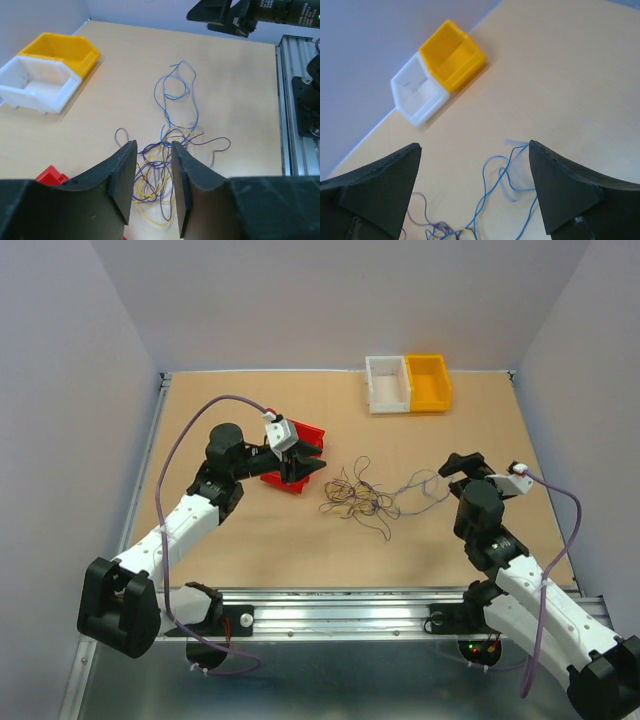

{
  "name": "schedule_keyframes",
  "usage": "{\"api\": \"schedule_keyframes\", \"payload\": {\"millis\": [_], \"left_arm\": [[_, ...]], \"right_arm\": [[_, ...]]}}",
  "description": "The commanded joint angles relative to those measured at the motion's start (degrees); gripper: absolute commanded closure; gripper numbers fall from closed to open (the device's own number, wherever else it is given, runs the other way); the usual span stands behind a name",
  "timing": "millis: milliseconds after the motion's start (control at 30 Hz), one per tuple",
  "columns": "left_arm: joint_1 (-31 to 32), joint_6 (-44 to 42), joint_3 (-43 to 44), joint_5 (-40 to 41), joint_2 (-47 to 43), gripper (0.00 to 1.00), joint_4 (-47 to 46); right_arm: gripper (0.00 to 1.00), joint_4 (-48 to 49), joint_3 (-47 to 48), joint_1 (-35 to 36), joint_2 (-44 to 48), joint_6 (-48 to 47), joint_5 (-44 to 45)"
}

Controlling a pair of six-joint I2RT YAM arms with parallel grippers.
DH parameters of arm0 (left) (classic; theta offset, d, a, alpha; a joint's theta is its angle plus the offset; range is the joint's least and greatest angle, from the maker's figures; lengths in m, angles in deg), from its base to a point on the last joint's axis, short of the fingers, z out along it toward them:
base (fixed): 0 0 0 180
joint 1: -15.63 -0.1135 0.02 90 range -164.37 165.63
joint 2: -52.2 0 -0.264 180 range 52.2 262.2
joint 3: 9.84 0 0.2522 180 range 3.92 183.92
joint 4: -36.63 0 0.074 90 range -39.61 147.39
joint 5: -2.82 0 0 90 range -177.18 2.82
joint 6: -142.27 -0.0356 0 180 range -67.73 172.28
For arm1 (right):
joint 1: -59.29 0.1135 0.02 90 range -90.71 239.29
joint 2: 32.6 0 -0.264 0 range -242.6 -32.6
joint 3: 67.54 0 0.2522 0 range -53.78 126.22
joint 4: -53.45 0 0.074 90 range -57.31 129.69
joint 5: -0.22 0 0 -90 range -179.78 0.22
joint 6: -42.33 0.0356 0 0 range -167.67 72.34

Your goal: Untangle the cables

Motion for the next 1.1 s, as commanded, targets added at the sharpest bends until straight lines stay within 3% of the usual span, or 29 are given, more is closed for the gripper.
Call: {"api": "schedule_keyframes", "payload": {"millis": [0, 33, 67, 167, 333, 467, 567, 633, 800, 1067], "left_arm": [[3.37, -6.53, -0.41, 2.82, -2.68, 0.45, 1.85], [4.25, -7.41, -0.67, 3.87, -2.51, 0.38, 2.3], [5.92, -8.89, -0.76, 5.1, -2.07, 0.23, 2.56], [8.48, -11.28, -0.06, 9.68, 0.22, 0.19, 3.62], [14.62, -14.96, 5.29, 19.23, 11.53, 0.15, 8.27], [18.32, -15.85, 12.23, 26.11, 21.38, 0.15, 11.7], [20.25, -13.76, 17.14, 31.12, 26.31, 0.15, 11.97], [20.35, -12.6, 20.23, 30.26, 28.42, 0.14, 13.54], [21.13, -13.65, 31.29, 26.3, 35.54, 0.13, 18.29], [25.18, -22.17, 36.57, 26.56, 40.38, 0.13, 19.26]], "right_arm": [[0.09, 14.65, -6.16, -0.34, 3.41, -13.6, -17.04], [0.12, 17.68, -7.58, -0.34, 4.29, -14.5, -23.09], [0.17, 22.06, -8.9, -0.34, 5.34, -15.38, -25.41], [0.24, 21.85, -8.66, -0.25, 5.0, -16.27, -27.8], [0.16, 18.25, -4.97, -0.34, -1.3, -15.14, -30.62], [0.06, 7.29, 1.89, -0.34, -8.87, -8.02, -20.44], [0.03, 2.35, 4.26, -0.34, -13.26, -2.49, -14.29], [0.03, 1.89, 4.27, -0.34, -13.54, -1.07, -12.87], [0.04, 1.8, -0.29, -0.34, -3.03, 2.54, -5.14], [0.05, -2.33, -0.3, -0.34, 3.33, 1.92, 2.68]]}}
